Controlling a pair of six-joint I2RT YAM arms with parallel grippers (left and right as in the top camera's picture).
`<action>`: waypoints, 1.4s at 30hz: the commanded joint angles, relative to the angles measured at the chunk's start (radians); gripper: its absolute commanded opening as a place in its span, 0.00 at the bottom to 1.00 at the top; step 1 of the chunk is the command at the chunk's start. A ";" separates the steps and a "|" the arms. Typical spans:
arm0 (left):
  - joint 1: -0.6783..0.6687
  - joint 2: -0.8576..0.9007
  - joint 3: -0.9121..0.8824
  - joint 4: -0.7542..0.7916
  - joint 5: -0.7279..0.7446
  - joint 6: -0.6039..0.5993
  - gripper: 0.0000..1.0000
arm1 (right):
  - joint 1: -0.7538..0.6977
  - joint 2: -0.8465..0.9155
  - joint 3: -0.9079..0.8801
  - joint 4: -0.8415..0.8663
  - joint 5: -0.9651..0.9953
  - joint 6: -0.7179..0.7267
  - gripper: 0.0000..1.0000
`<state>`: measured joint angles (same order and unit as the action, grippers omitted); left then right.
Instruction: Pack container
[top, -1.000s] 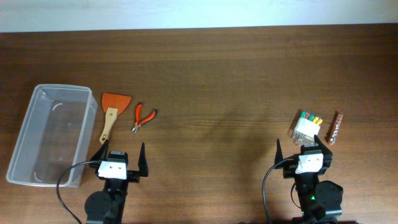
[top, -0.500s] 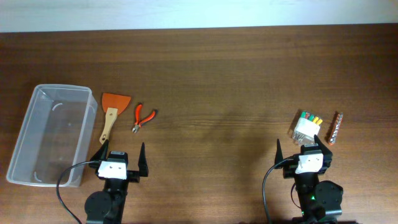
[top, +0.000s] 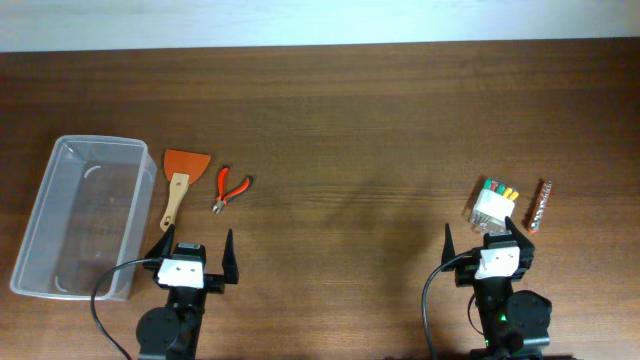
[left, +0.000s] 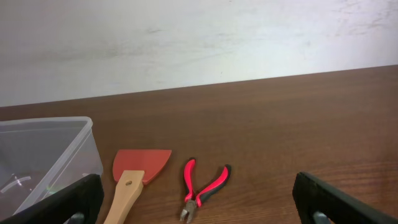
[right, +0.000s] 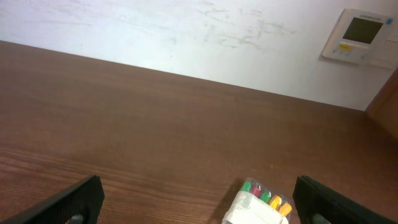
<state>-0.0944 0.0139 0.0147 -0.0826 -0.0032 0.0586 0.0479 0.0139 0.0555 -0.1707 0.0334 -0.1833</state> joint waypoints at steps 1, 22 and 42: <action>-0.001 -0.008 -0.006 -0.001 0.008 -0.013 0.99 | 0.003 -0.008 -0.009 0.000 -0.002 0.004 0.99; -0.001 -0.008 -0.006 -0.001 0.008 -0.013 0.99 | 0.003 -0.008 -0.009 0.000 -0.002 0.004 0.99; 0.000 0.018 0.026 0.000 -0.029 -0.104 0.99 | 0.003 -0.003 -0.006 0.012 -0.011 0.403 0.99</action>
<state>-0.0944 0.0170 0.0151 -0.0811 -0.0158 0.0311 0.0479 0.0139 0.0555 -0.1677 0.0338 0.0345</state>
